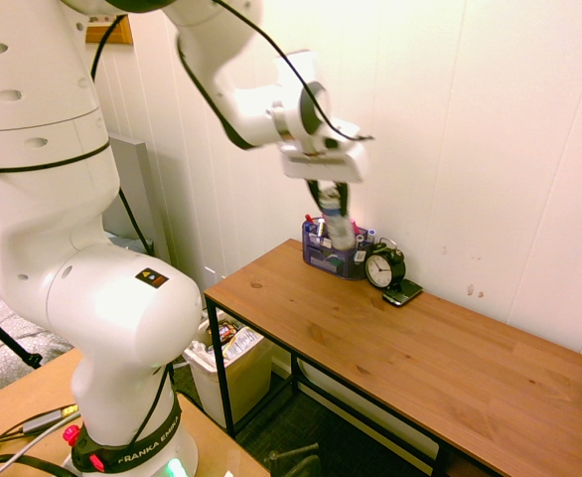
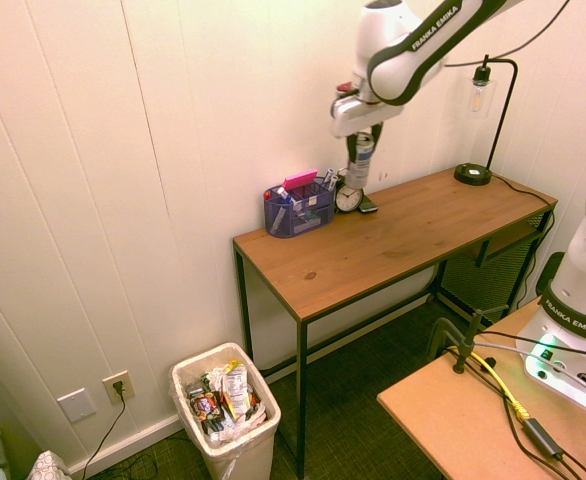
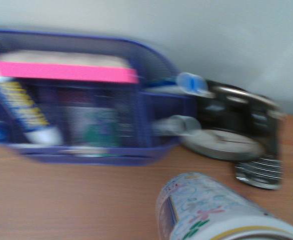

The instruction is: Throw the can in the trash bin

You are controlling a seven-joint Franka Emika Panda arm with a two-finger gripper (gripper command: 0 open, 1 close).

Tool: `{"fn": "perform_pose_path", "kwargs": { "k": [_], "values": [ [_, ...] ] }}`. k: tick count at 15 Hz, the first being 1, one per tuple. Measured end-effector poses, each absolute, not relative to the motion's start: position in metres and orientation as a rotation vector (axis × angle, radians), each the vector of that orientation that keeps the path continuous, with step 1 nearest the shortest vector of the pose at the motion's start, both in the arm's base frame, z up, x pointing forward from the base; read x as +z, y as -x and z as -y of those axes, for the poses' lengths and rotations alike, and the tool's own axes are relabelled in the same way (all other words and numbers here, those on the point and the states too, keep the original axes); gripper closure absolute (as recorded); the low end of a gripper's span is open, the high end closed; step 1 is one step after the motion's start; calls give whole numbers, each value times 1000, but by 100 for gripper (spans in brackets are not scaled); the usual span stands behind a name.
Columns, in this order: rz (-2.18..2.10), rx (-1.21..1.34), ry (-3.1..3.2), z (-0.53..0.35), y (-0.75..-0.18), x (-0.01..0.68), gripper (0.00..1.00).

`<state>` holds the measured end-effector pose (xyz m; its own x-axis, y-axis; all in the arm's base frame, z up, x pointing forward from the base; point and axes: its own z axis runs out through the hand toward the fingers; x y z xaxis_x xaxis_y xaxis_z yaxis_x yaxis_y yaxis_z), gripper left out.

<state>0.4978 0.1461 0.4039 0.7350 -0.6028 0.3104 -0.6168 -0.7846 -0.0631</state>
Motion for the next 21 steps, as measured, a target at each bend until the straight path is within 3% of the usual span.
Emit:
{"fn": "perform_pose_path", "kwargs": {
  "k": [3,9,10,21],
  "values": [
    [782,470,-2979,-279,-491,425,100],
    [519,171,-3140,-394,-540,377,100],
    [497,139,-3137,-404,-542,373,0],
    [461,66,-3145,-407,-554,366,0]
  ]
}}
